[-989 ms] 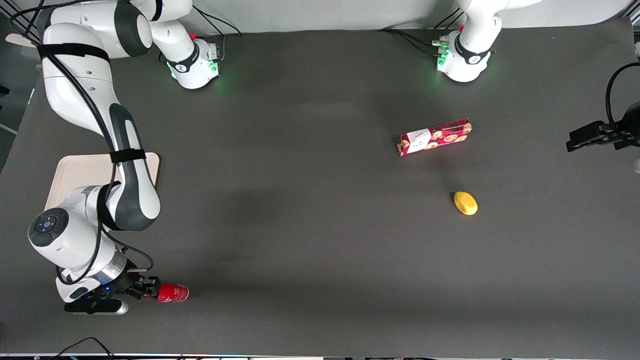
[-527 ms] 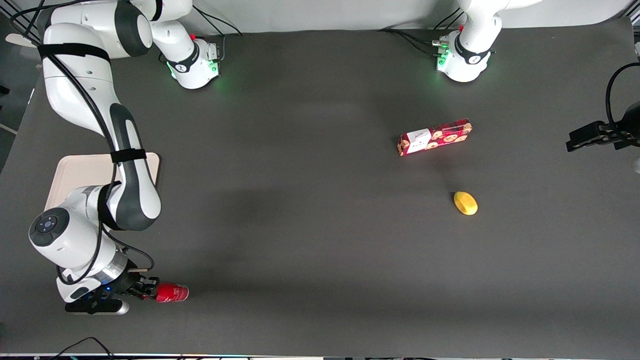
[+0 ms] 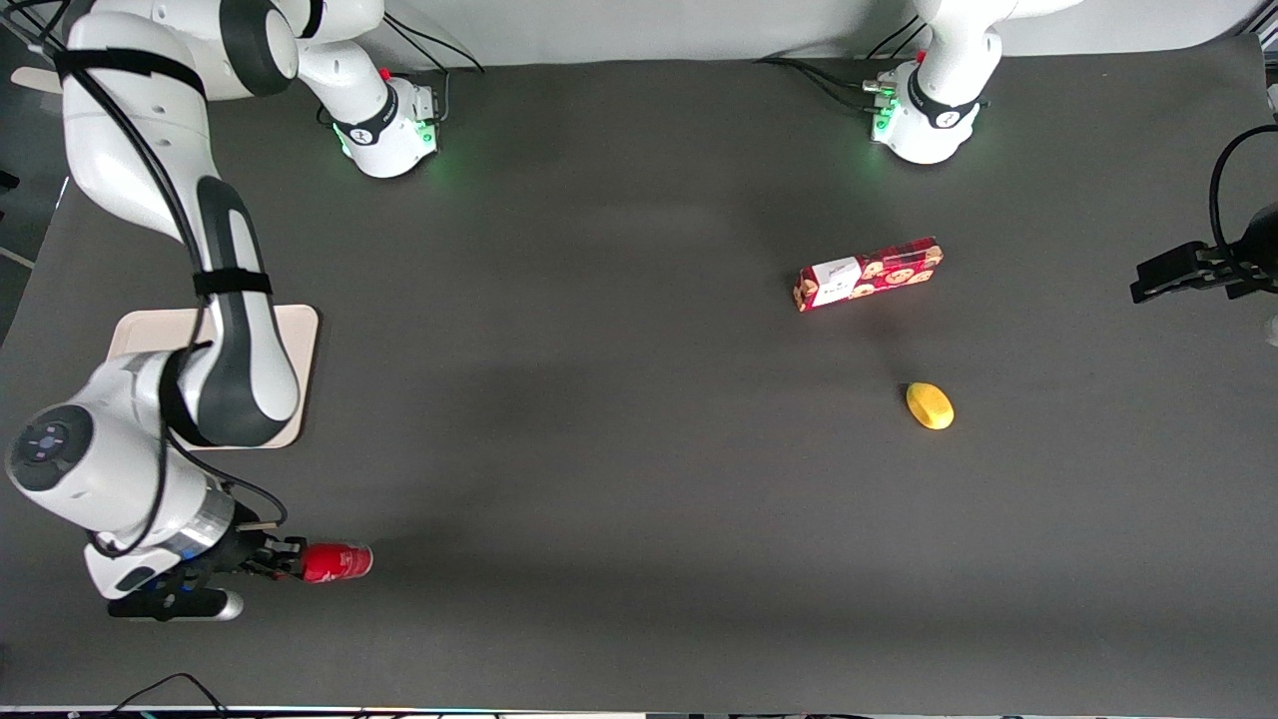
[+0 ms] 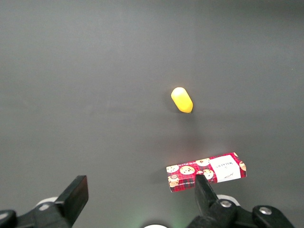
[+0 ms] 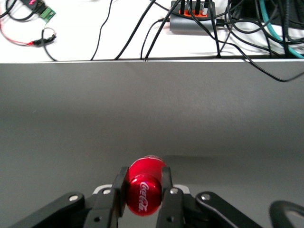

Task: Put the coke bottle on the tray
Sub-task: 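Lift the bottle with the right gripper and carry it toward the tray, then lower the held bottle onto the tray's edge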

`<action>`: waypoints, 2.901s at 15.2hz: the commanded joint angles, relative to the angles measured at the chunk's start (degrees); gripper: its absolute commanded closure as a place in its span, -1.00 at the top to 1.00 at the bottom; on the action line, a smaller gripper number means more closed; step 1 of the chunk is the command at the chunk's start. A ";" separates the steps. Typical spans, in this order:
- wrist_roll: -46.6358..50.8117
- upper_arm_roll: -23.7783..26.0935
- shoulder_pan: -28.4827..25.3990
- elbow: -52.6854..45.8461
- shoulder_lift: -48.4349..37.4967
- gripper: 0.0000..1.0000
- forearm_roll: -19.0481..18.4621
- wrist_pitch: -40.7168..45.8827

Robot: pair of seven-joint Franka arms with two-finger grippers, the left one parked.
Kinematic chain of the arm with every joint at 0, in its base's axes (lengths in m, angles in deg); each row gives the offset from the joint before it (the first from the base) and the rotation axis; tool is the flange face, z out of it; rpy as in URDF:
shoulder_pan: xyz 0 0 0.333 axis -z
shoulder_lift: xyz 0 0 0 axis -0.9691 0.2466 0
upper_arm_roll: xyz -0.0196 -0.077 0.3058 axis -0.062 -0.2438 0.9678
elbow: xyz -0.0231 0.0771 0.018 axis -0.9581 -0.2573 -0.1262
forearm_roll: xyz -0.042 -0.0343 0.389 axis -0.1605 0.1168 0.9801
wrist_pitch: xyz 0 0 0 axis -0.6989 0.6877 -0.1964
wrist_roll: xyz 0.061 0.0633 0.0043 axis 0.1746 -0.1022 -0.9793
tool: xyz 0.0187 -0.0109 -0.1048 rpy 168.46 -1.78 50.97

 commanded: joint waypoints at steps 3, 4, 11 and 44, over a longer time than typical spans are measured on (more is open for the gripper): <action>0.35 -0.29 -0.45 -4.79 -7.16 -1.00 -3.34 14.81; 0.26 -0.11 -0.53 -5.49 -8.21 -1.00 -3.69 17.53; -1.83 0.42 -1.41 -7.79 -18.93 -1.00 -7.04 35.82; -45.88 -30.86 -0.53 48.54 -43.47 -1.00 -11.00 -4.83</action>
